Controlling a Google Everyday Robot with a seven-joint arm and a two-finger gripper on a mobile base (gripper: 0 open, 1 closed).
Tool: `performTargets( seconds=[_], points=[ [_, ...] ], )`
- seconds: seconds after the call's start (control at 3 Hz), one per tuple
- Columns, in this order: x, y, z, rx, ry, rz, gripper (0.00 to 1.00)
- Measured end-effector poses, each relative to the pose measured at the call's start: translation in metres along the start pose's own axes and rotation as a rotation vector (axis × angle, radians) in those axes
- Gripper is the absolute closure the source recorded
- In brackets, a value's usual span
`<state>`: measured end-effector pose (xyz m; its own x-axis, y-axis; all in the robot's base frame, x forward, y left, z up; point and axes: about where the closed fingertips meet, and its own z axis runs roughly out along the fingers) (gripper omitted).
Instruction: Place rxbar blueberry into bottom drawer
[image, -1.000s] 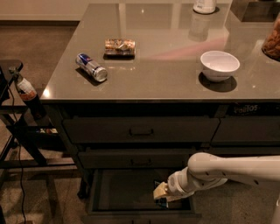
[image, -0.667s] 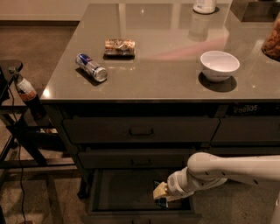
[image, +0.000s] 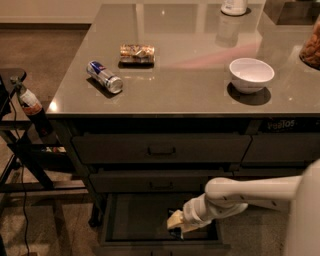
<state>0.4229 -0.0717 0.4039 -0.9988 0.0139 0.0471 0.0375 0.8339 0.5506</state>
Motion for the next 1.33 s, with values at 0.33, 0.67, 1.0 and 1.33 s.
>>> performTargets(
  seconds=[0.33,0.67,1.0,1.33],
  points=[
    [-0.013,-0.002,0.029,-0.019,0.016,0.019,1.0],
    [-0.019,-0.001,0.062,-0.047,0.054,0.043,1.0],
    [-0.018,-0.002,0.065,-0.05,0.058,0.048,1.0],
    [-0.016,-0.008,0.085,-0.068,0.06,0.082,1.0]
  ],
)
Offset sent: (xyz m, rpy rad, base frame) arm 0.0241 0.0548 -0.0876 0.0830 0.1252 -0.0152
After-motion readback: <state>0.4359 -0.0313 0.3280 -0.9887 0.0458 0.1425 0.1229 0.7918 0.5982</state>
